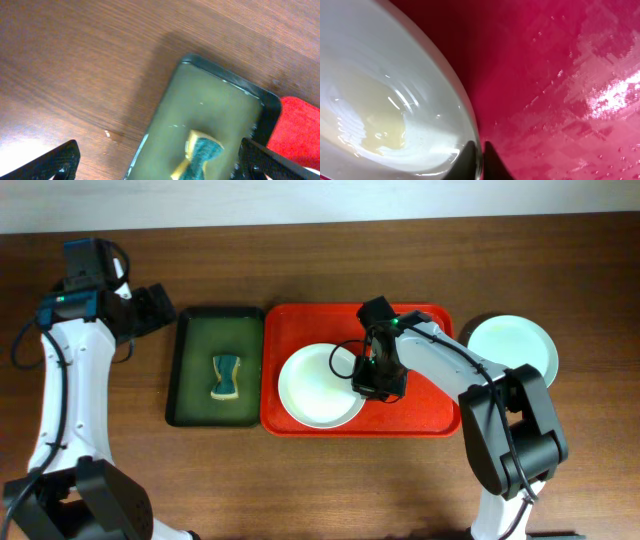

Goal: Clean dirty plates on tray and stack at the side
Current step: 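Drop the sponge in the green tray and retract the left arm, then lift the white plate with the right gripper and tilt it up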

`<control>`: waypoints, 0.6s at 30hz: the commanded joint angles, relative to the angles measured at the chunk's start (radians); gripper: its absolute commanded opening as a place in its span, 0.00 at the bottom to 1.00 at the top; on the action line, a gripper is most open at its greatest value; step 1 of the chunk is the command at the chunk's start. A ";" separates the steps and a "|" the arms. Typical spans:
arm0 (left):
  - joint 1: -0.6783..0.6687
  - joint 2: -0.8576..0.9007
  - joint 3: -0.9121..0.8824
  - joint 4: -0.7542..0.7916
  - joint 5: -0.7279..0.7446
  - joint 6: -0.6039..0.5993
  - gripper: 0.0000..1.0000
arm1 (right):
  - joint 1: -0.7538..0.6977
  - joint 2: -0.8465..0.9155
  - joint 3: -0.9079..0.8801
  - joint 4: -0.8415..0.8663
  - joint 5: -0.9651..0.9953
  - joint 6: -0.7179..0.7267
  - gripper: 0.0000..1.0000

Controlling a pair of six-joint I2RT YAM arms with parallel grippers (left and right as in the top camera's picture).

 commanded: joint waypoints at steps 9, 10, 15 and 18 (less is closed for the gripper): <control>0.031 0.007 0.005 -0.005 0.017 -0.014 0.99 | 0.011 0.002 -0.007 0.008 0.023 -0.002 0.04; 0.031 0.007 0.005 -0.005 0.017 -0.014 0.99 | 0.011 0.002 -0.007 0.014 0.038 -0.002 0.04; 0.033 0.007 0.005 -0.005 0.017 -0.014 0.99 | -0.041 0.000 0.048 -0.079 -0.080 -0.017 0.04; 0.033 0.007 0.005 -0.005 0.017 -0.014 0.99 | -0.098 0.000 0.197 -0.215 -0.149 -0.085 0.04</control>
